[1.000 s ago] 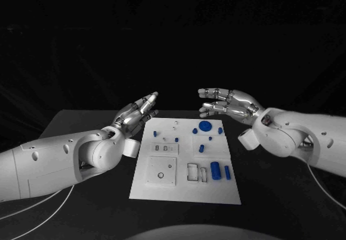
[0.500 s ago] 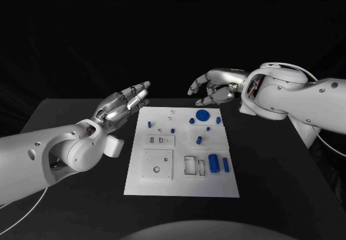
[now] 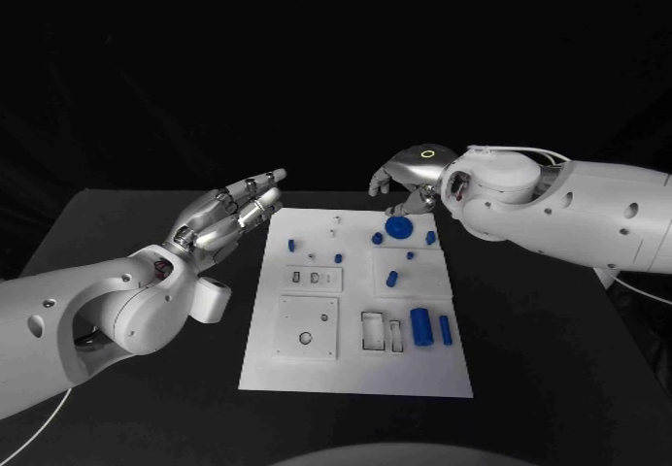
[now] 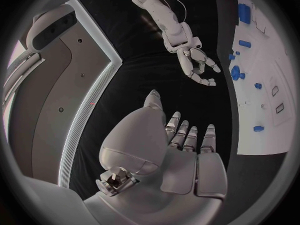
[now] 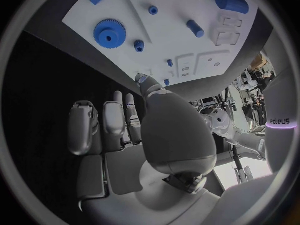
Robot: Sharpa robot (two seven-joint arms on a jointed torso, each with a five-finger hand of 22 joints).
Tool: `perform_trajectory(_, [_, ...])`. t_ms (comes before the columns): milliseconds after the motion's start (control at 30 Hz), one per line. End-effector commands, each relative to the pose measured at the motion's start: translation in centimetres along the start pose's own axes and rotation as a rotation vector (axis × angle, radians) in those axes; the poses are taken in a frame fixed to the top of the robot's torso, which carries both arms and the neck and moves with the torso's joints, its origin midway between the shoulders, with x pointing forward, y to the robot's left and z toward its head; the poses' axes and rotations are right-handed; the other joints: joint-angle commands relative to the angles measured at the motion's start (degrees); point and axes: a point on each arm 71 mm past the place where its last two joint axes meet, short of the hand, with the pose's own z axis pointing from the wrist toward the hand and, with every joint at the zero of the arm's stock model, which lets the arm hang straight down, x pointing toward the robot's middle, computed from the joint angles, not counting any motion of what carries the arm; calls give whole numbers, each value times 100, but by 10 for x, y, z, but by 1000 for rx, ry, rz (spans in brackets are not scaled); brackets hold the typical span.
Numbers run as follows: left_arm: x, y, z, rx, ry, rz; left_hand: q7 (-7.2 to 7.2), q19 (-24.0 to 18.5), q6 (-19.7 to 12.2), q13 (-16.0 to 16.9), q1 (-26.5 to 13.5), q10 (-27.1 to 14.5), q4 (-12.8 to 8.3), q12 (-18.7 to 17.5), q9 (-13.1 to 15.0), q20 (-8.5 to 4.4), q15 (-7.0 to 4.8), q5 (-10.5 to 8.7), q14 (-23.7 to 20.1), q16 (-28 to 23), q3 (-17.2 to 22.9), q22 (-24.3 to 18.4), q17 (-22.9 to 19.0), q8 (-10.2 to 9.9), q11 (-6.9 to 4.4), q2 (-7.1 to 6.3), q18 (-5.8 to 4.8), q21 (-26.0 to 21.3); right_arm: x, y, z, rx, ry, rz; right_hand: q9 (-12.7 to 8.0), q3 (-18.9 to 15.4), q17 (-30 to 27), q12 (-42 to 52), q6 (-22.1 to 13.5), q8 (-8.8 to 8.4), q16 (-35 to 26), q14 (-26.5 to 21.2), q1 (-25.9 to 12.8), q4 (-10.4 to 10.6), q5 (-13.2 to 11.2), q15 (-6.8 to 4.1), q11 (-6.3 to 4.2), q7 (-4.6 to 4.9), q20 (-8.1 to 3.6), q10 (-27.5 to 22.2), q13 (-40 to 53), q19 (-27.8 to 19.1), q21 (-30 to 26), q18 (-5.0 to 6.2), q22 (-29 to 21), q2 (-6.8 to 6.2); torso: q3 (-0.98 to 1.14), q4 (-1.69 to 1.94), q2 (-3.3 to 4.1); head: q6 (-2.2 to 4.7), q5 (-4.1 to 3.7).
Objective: Assemble the parts on the task board
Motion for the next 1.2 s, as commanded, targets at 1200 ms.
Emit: perform_trajectory(1200, [6, 3, 12, 9, 55, -9, 52, 33, 285, 4, 245, -28, 4, 171, 28, 112, 90, 296, 28, 109, 5, -47, 18, 280, 78, 44, 93, 39, 70, 14, 16, -18, 106, 60, 591, 416, 195, 281, 124, -107, 148, 113, -518, 182, 1200, 6, 43, -99, 29, -135, 748, 29, 25, -99, 207, -242, -24, 24, -174, -215, 56])
